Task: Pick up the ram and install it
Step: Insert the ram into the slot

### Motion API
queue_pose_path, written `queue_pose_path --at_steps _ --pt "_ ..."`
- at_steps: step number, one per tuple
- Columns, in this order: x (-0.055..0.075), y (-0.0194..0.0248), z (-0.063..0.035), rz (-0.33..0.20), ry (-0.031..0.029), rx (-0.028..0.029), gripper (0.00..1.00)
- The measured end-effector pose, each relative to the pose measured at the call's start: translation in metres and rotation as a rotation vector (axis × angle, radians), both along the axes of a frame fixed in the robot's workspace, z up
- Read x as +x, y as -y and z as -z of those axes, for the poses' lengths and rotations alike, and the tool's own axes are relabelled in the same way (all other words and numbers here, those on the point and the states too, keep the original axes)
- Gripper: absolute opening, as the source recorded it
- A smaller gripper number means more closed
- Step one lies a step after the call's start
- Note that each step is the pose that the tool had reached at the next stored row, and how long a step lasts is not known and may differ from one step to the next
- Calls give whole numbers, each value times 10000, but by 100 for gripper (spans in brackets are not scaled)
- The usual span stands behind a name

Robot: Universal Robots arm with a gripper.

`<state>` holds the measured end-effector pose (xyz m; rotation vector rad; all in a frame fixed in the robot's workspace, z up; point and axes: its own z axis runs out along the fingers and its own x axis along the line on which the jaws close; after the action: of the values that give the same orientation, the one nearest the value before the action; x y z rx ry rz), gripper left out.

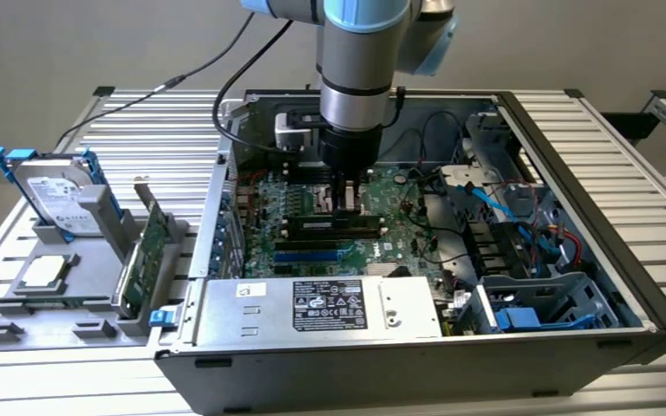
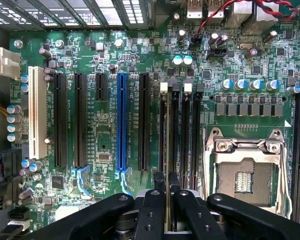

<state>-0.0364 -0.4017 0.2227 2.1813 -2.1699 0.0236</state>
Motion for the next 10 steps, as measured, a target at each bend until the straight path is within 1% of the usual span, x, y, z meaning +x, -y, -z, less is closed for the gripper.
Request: queue_pose_path --at_steps 2,10 --pt "0 0 9 -4 1 -12 14" --pt "0 1 18 -5 0 -22 14"
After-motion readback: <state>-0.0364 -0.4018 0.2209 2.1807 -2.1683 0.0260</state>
